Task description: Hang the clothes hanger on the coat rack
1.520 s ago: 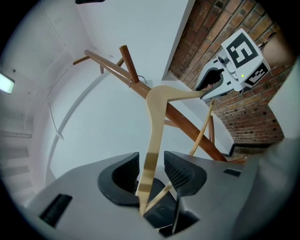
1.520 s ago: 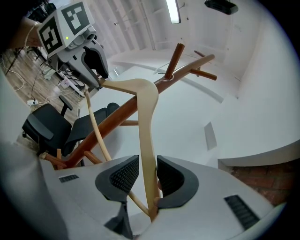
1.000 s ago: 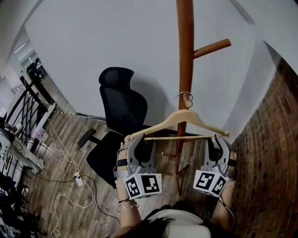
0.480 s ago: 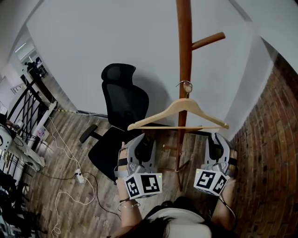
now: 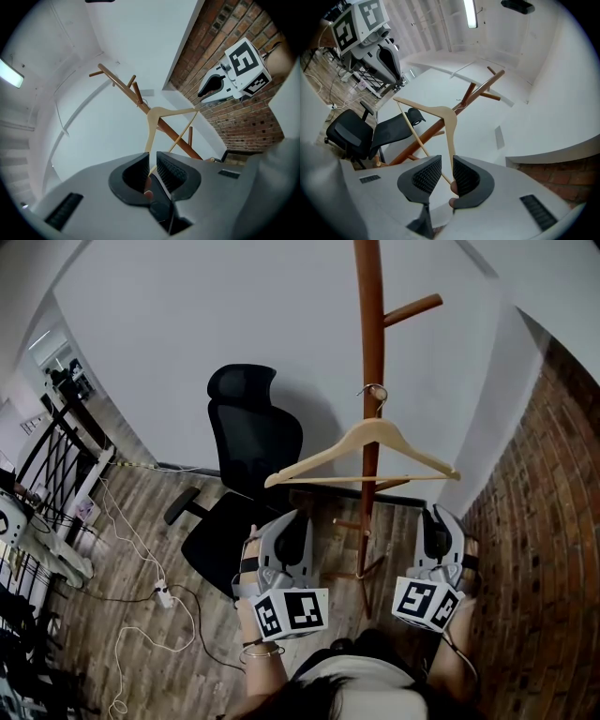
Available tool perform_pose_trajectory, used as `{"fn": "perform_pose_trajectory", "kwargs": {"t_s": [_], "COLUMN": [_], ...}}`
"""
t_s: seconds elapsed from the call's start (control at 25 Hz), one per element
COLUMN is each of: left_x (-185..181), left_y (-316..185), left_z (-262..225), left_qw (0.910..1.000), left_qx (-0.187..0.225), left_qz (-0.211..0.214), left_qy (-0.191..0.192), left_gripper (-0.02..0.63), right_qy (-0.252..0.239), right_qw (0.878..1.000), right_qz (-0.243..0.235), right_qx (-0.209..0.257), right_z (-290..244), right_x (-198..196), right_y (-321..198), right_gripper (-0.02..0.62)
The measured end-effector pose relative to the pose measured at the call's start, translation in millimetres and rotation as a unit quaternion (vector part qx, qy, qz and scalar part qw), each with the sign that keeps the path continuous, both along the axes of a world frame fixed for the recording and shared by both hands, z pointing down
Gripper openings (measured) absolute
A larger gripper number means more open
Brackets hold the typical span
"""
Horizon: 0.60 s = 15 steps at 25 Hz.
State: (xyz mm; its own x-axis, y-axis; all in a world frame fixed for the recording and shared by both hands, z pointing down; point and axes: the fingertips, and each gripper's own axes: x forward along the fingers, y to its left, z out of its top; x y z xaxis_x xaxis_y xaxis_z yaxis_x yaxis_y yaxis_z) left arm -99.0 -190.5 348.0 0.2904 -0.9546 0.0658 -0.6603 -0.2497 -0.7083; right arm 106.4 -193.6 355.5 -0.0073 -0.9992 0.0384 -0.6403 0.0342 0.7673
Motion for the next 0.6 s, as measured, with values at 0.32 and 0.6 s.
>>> {"fn": "perform_pose_trajectory", "kwargs": {"t_s": [0.32, 0.6], "left_x": [-7.1, -4.5], "left_y": [20.9, 31.9], "left_z": [5.5, 10.0], "left_qw": [0.9997, 0.9991], "left_qx": [-0.001, -0.003], "left_qz": [0.025, 0.042], "left_qy": [0.005, 0.004], "left_gripper": [0.015, 0.011], "right_qy": [-0.026, -0.050], "right_qw": [0.999, 0.999], "right_qz": [0.018, 0.021], "right_qx": [0.006, 0.006], "right_z": [1.5, 3.3], "right_x": [-7.9, -11.2], "right_y": [28.7, 47.8], "right_gripper": [0.061, 0.044]}}
